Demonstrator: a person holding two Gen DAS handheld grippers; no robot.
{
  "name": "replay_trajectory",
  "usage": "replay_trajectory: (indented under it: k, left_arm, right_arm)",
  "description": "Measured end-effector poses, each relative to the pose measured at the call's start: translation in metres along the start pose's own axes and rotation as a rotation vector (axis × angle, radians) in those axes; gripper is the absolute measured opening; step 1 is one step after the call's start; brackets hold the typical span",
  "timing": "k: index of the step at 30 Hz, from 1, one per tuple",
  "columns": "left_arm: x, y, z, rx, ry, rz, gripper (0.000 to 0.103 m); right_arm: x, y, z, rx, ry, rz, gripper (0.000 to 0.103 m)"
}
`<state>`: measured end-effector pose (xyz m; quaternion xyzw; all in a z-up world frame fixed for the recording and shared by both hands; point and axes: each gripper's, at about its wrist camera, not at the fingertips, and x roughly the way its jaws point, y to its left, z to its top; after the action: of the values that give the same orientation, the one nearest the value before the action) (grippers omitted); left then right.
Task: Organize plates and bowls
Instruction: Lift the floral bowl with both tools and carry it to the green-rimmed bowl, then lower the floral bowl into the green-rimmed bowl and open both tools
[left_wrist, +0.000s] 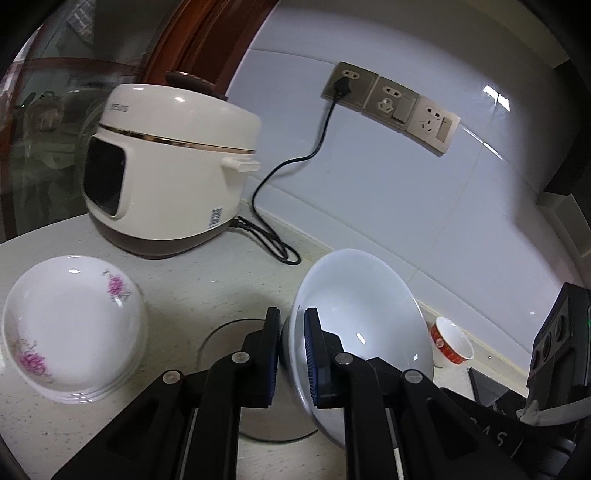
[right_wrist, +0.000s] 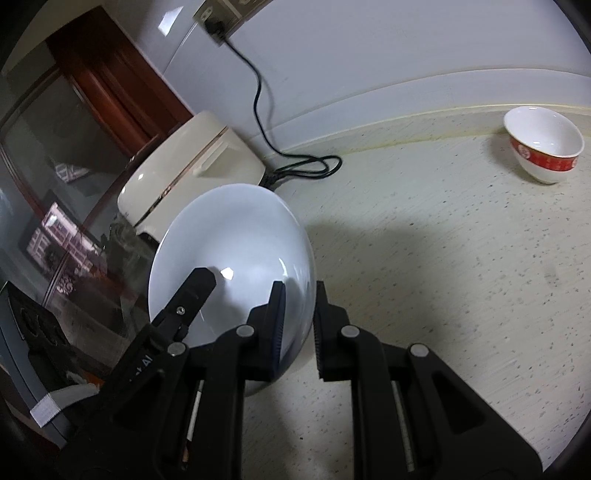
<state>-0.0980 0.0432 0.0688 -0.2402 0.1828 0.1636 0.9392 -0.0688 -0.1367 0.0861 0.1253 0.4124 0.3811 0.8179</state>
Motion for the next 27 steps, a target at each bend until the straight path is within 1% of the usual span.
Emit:
replay_trajectory:
  k: [5,10,12,19,24,27]
  left_arm:
    - [-0.004,0.010,-0.003,0.002,0.019,0.021,0.012]
    - [0.006,0.021,-0.012,-0.013,0.095,0.032,0.013]
    - [0.010,0.026,-0.016,-0.022,0.111,0.036,0.012]
    - [0.007,0.031,-0.014,-0.033,0.093,0.054,0.013]
    - [0.014,0.037,-0.014,-0.047,0.114,0.061,0.013]
    - [0.015,0.037,-0.014,-0.044,0.121,0.060,0.013]
  right_arm:
    - [0.007,0.008,-0.006,-0.027,0.029,-0.003,0.017]
    - [0.014,0.010,-0.009,-0.045,0.055,-0.028,0.017]
    - [0.016,0.010,-0.011,-0.060,0.064,-0.044,0.017]
    - [0.023,0.017,-0.015,-0.096,0.060,-0.052,0.017]
    - [0.032,0.018,-0.020,-0.105,0.072,-0.070,0.017]
    - [0.032,0.018,-0.019,-0.107,0.064,-0.071,0.017]
